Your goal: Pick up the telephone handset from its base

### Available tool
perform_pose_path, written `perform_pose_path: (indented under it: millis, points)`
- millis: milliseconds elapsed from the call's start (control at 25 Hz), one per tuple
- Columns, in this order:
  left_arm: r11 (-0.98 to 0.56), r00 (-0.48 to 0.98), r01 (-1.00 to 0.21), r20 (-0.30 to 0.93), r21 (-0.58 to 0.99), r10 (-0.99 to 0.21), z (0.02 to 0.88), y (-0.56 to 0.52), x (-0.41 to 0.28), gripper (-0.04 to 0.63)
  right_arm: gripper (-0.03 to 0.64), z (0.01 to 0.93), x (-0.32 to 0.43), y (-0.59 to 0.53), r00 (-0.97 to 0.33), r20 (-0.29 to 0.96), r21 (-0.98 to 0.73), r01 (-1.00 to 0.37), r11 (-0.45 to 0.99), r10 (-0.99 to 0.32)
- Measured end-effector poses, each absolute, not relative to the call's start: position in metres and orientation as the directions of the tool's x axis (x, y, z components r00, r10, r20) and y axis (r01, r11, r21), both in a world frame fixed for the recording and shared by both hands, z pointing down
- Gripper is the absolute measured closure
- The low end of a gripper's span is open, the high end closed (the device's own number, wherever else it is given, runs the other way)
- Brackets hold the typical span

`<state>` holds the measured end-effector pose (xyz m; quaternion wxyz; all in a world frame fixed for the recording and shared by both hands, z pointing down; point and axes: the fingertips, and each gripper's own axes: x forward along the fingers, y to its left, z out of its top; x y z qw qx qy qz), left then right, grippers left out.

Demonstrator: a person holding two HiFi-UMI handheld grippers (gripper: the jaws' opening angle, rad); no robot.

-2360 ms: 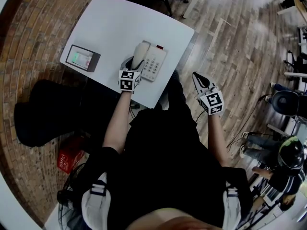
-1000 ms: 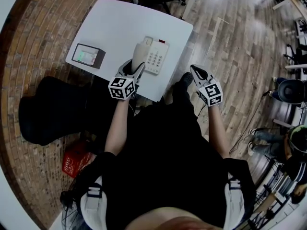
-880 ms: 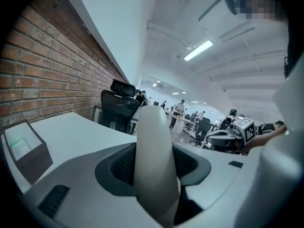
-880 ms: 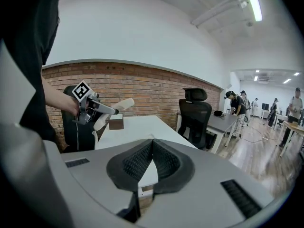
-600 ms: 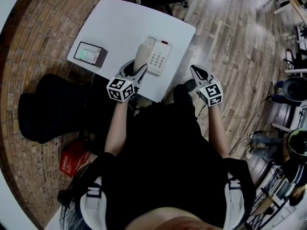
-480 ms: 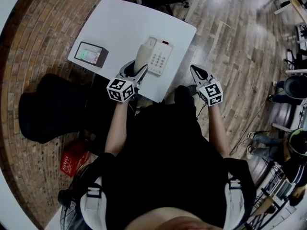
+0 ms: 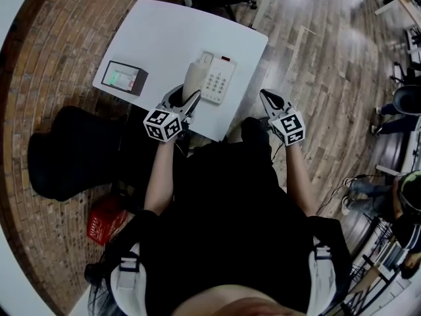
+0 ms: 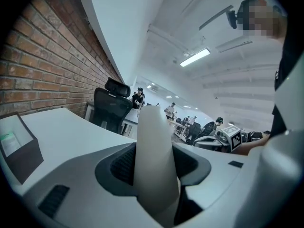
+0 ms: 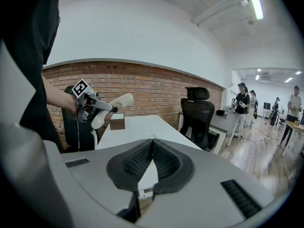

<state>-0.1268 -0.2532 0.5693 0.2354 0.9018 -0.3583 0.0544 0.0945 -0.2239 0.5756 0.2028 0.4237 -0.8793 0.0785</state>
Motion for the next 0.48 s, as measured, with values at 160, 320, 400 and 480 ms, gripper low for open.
perform_pose_path:
  millis: [160, 320, 400, 480]
  points:
    - [-0.632, 0.74, -0.669, 0.263, 0.392, -0.619, 0.5685, -0.2544, -0.1244, 0.379, 0.618, 0.5726, 0.0938, -0.223, -0.56, 0.431, 0.021, -0.778, 0.628, -0.708]
    - [-0.635, 0.741, -0.668, 0.268, 0.388, -0.616, 0.5674, -0.2555, -0.1235, 0.379, 0.618, 0.5728, 0.0948, -0.2252, -0.559, 0.431, 0.025, -0.777, 0.629, -0.709]
    - [-0.636, 0.741, -0.667, 0.267, 0.388, -0.616, 0.5669, -0.2559, -0.1233, 0.379, 0.618, 0.5736, 0.0951, -0.2261, -0.559, 0.43, 0.03, -0.776, 0.629, -0.709]
    - [-0.637, 0.742, -0.668, 0.267, 0.386, -0.615, 0.5666, -0.2567, -0.1225, 0.378, 0.618, 0.5759, 0.0971, -0.2269, -0.557, 0.43, 0.034, -0.776, 0.63, -0.71]
